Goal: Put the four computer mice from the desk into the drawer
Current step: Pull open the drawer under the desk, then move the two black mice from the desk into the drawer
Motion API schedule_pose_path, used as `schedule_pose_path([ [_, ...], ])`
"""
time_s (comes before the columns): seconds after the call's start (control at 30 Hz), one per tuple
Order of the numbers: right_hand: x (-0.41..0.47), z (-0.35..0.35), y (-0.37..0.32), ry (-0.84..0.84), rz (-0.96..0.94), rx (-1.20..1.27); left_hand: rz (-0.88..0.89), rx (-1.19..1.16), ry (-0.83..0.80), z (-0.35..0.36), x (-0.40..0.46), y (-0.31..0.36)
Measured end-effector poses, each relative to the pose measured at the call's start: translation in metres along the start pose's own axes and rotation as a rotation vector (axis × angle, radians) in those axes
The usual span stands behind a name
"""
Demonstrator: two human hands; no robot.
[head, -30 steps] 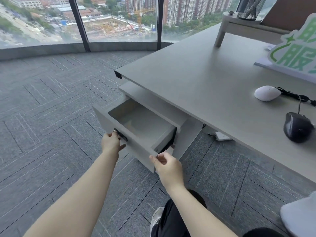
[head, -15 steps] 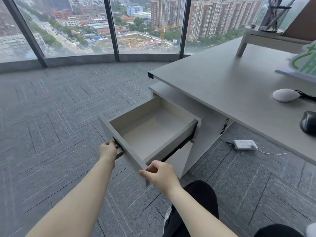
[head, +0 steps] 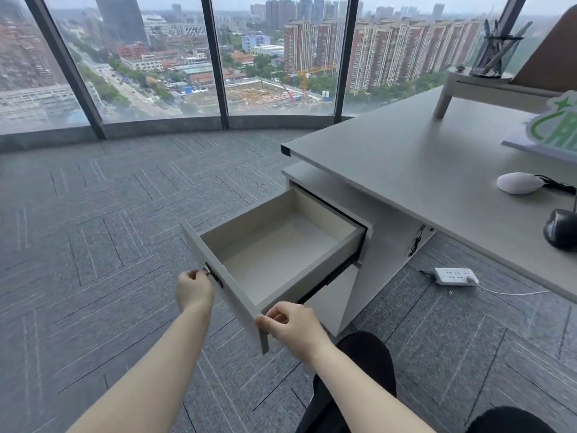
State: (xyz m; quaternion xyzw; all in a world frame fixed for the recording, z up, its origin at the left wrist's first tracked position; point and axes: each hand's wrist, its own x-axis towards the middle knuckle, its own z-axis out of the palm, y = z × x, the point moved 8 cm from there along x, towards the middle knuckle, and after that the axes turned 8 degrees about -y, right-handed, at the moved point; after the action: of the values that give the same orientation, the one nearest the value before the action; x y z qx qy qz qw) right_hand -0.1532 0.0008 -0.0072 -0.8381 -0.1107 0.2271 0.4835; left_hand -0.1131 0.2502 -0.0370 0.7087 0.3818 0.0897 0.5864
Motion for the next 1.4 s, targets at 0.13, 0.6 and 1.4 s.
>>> schedule_pose_path([
  [0.13,-0.017,-0.066,-0.004,0.194,-0.034,0.027,0.374,0.105,0.045,0.018,-0.050,0.079],
  [0.6,-0.216,-0.418,0.046,1.270,0.092,-0.252,0.950,0.316,-0.928,0.361,-0.332,0.226],
  [1.4,-0.305,-0.505,0.111,1.435,0.436,-0.530,1.035,0.257,-0.862,0.443,-0.419,0.269],
])
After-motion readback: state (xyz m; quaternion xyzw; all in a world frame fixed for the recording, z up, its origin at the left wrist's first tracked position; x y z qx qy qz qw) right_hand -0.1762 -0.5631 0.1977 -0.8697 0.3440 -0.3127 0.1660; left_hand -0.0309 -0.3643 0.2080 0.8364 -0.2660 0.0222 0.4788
